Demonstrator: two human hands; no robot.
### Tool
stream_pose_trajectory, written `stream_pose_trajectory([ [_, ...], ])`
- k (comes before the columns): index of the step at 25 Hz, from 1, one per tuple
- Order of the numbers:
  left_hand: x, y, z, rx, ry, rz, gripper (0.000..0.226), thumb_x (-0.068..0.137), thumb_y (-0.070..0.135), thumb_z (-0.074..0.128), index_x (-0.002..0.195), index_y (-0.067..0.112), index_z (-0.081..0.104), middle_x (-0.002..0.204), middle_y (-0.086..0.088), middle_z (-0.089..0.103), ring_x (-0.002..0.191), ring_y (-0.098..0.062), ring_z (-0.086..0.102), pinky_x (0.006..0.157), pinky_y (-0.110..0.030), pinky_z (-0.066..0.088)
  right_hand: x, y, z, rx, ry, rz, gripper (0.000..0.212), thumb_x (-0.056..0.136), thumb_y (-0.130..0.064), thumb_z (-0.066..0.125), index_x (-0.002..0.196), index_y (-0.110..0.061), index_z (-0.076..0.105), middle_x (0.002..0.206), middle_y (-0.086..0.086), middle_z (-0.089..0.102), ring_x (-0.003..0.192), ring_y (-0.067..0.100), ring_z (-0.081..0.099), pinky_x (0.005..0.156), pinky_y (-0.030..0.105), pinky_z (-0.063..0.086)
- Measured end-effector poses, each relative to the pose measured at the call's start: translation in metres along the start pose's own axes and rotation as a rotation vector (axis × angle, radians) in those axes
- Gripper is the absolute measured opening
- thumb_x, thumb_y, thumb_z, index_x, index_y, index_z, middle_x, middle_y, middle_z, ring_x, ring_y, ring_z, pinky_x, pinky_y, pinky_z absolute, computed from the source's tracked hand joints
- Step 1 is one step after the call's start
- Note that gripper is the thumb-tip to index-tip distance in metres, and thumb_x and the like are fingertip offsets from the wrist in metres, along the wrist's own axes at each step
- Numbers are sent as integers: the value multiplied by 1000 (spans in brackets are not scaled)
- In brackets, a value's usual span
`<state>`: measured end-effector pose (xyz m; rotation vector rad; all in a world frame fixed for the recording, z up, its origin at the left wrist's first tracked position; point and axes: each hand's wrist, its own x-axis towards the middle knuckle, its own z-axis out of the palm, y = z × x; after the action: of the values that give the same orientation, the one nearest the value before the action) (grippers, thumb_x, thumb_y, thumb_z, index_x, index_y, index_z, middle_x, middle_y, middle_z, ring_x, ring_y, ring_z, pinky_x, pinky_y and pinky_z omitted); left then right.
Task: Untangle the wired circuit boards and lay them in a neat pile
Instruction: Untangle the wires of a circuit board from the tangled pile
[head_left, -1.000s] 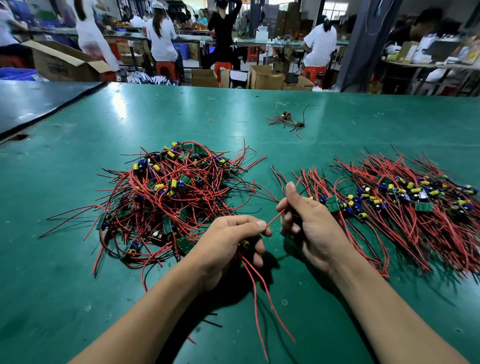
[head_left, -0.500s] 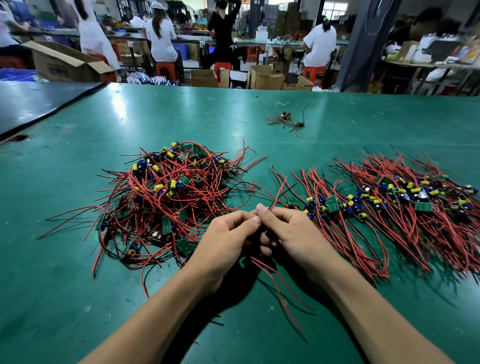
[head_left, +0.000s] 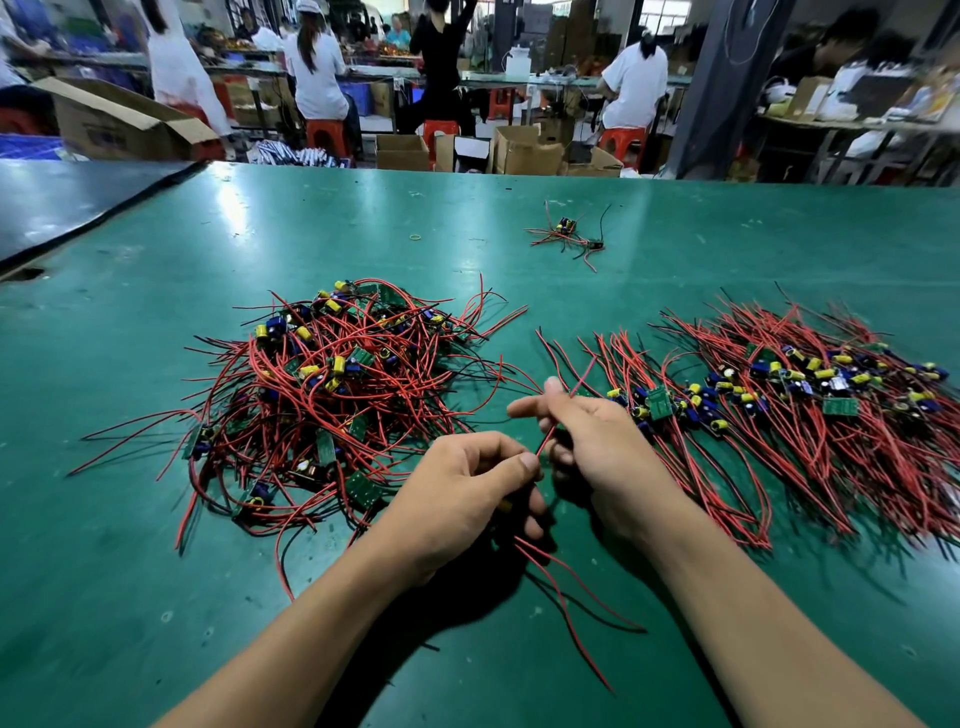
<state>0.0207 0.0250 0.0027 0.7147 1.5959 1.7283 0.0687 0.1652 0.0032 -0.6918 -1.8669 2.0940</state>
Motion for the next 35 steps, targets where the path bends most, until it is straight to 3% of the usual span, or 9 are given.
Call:
stream_pose_trajectory([
  [3,-1,1,-2,32,-38,-22,15,97,8,55,84,0,60,66,-14,66,52,-24,61,58,-30,53,8,-3,-7,60,61,-18,56,103,-52,43,77,-20,81,52,-10,42,35,5,26,40,17,18],
  [8,-2,1,-3,35,-54,-32,14,96,6,57,85,-1,61,66,-14,66,52,-23,62,54,-27,53,10,-9,-20,450,27,35,62,103,-50,40,71,-12,78,62,-6,46,36,3,23,36,17,21],
  [14,2,-3,1,8,51,-1,18,97,11,56,84,4,67,65,-16,66,50,-26,63,50,-28,53,-9,-1,4,39,-136,14,48,99,-50,52,91,-9,77,53,0,52,35,11,40,37,16,33],
  [18,2,-4,-2,-41,75,11,20,97,11,56,86,-3,65,65,-15,64,51,-25,63,52,-32,56,-18,-2,5,-66,-264,31,54,102,-48,48,103,1,69,50,9,50,37,17,48,38,18,37],
  [20,3,-4,-2,-76,88,19,21,96,11,57,86,-5,64,65,-15,65,49,-22,63,47,-28,53,-17,-3,3,-114,-275,1,53,102,-45,49,92,5,64,52,7,51,40,16,49,40,20,37],
  [23,3,-3,-1,-85,105,24,20,96,11,58,85,-3,65,65,-15,66,48,-20,63,45,-25,51,-17,1,3,-64,-227,-7,48,98,-43,60,77,0,62,53,11,53,40,20,52,41,24,40],
  [25,3,-5,-1,-57,108,26,18,96,9,57,84,-2,63,63,-14,65,46,-21,62,45,-25,50,-13,3,1,-59,-176,-17,48,98,-43,61,85,3,68,52,10,56,39,19,53,41,22,40],
  [30,1,-4,-2,33,38,23,17,96,9,58,86,-5,59,60,-10,63,45,-20,57,49,-25,48,0,5,-8,-150,3,-64,39,100,-48,54,87,-22,80,47,-2,39,37,8,33,40,17,26],
  [35,1,0,-1,61,32,13,13,95,8,58,86,0,60,58,-9,62,44,-22,55,50,-26,45,3,6,-1,111,45,-53,44,102,-38,54,75,-14,79,59,-3,49,38,6,29,37,16,23],
])
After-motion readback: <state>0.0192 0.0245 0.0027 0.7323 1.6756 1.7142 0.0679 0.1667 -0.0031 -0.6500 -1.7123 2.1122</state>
